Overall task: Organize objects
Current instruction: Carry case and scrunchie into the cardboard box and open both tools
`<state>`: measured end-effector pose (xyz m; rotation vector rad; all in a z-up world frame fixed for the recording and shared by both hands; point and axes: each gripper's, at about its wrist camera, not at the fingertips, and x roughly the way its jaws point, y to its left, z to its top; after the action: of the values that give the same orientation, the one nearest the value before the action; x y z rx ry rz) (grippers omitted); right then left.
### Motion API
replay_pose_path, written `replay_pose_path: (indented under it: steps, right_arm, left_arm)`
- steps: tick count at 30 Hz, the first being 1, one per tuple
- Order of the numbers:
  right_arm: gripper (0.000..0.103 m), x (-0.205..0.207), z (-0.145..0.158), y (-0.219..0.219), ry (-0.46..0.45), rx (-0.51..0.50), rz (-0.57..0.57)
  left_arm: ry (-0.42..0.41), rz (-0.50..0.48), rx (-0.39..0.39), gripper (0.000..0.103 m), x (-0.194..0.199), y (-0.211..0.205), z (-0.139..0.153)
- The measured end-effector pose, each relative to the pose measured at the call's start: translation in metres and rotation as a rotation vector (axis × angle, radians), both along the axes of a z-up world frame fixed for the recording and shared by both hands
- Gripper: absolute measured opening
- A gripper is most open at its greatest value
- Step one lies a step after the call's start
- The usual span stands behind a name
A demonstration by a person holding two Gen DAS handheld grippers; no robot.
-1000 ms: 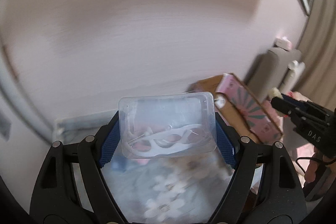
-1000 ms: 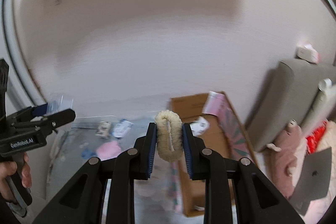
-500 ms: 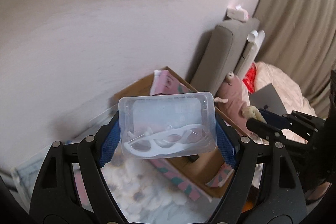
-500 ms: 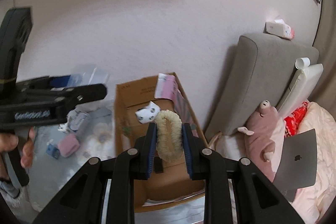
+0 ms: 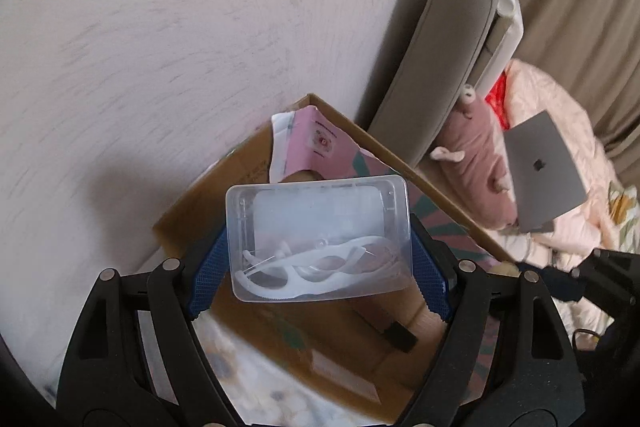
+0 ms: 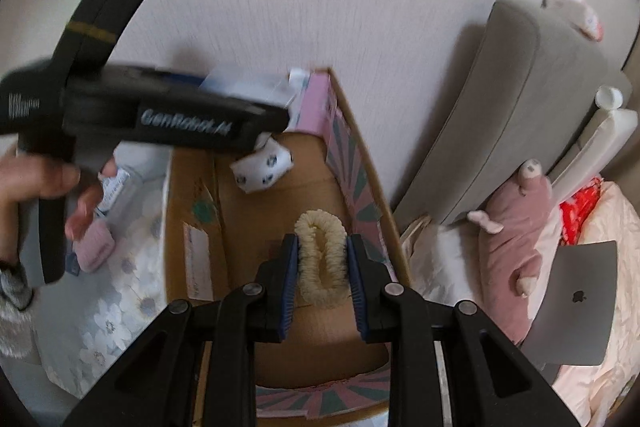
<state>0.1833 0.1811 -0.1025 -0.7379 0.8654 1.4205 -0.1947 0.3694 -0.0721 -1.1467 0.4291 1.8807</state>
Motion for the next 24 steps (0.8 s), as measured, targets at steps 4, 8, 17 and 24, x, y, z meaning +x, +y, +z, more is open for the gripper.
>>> replay_pose_path:
  steps: [4, 8, 17, 24]
  right_arm:
    - [0.023, -0.003, -0.023, 0.011, 0.0, -0.061, 0.039]
    - [0.023, -0.007, -0.043, 0.019, -0.011, -0.114, 0.104]
    - [0.023, -0.01, -0.059, 0.027, -0.001, -0.155, 0.135]
    - [0.077, -0.011, -0.054, 0.026, 0.052, -0.146, 0.148]
  left_arm:
    - [-0.011, -0.046, -0.065, 0.079, -0.006, 0.022, -0.022]
    - [-0.038, -0.09, -0.121, 0.079, -0.008, 0.036, -0.043]
    - [-0.071, -0.128, -0.192, 0.079, -0.009, 0.048, -0.068]
    - [-0.034, -0.123, -0.213, 0.094, -0.01, 0.046, -0.063]
